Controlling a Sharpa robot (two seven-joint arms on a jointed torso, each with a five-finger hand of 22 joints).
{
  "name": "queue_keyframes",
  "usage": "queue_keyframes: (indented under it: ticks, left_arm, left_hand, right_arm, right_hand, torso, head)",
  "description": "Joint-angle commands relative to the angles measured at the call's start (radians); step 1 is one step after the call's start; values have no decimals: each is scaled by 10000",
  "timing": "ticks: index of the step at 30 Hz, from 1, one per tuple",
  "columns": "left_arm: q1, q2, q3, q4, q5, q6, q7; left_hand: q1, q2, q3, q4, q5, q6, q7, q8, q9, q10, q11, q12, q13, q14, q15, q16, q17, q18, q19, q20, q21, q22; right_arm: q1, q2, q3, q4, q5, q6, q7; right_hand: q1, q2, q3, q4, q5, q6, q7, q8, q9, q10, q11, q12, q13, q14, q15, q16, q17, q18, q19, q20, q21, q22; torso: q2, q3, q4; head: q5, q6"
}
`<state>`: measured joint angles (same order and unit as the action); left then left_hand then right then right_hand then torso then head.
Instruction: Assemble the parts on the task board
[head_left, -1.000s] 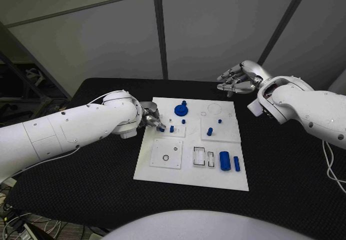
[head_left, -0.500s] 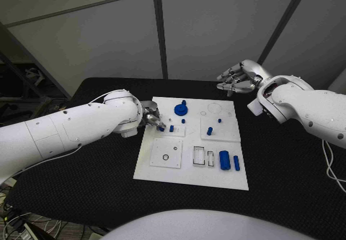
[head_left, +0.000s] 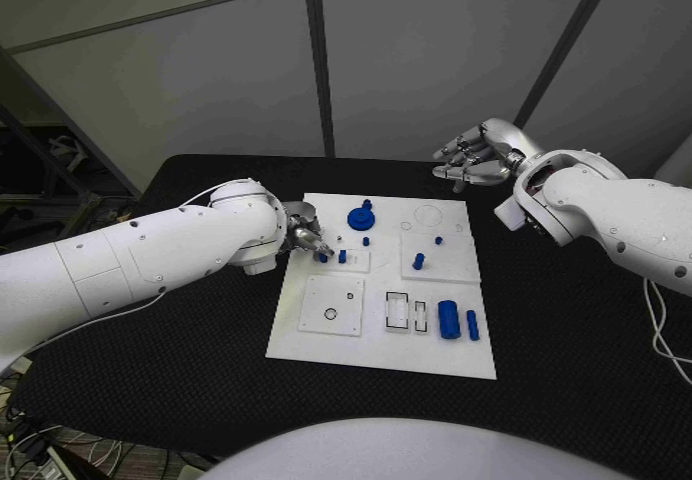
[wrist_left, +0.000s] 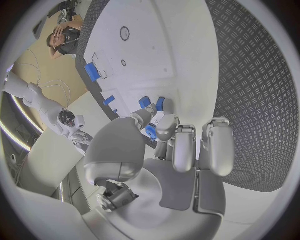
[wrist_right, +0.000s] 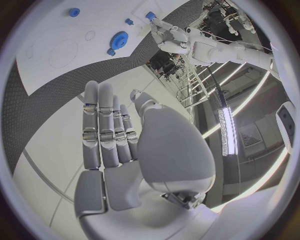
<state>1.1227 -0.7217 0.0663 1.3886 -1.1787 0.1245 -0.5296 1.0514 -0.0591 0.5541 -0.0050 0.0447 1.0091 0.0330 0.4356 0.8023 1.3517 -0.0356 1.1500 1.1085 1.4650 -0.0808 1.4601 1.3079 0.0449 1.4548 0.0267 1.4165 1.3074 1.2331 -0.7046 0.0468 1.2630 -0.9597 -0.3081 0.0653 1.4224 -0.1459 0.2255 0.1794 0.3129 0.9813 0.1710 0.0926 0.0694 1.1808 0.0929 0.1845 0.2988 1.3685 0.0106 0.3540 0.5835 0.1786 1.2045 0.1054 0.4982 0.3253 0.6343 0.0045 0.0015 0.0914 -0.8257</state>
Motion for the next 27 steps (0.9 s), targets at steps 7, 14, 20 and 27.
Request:
queue_keyframes:
  ticks: [7,14,20,27]
  left_arm:
    - [-11,47,-11,-18,9,38,28]
    - [-11,71,-11,-121,9,-19,20]
    - [-11,78,-11,-168,9,-143,19]
    - [-13,58,-7,-131,8,-298,30]
  left_hand:
    - [-341,-81,-137,148,32,151,-37,-5,-20,130,-22,136,91,735,-85,30,1549,-14,101,-21,104,1323]
    - [-611,-144,-323,278,29,189,-34,-3,-31,138,-22,137,90,735,-91,28,1548,-17,110,-34,108,1337]
    - [-1157,-264,-763,610,25,256,-10,10,-40,149,1,150,102,735,-78,27,1550,-22,118,-34,112,1353]
    - [-1501,-384,-1312,832,25,293,-12,25,-37,166,-1,184,135,736,-79,27,1553,-28,137,-32,129,1383]
  right_arm:
    - [20,2,4,-1,42,64,56]
    - [20,2,4,-4,50,63,57]
    - [20,-9,4,-3,57,61,58]
    - [20,-14,4,-7,63,77,58]
  right_hand:
    - [-41,33,-41,28,30,4,45,-3,13,-52,5,63,-15,-57,28,-68,18,36,33,65,-46,-16]
    - [-49,33,-46,34,29,3,47,-3,13,-55,7,64,-17,-57,30,-70,20,36,34,66,-51,-20]
    - [-62,32,-54,44,28,1,49,-3,13,-60,10,66,-20,-59,32,-72,21,35,36,69,-59,-25]
    - [-80,29,-65,57,27,-4,51,-4,12,-67,13,68,-25,-62,36,-77,23,34,38,72,-69,-31]
  torso:
    - [0,-1,7]
    - [-1,2,8]
    - [5,1,5]
    - [-1,1,7]
  head:
    - [-3,-12]
    - [-17,-21]
    - [-24,-2]
    - [-32,-15]
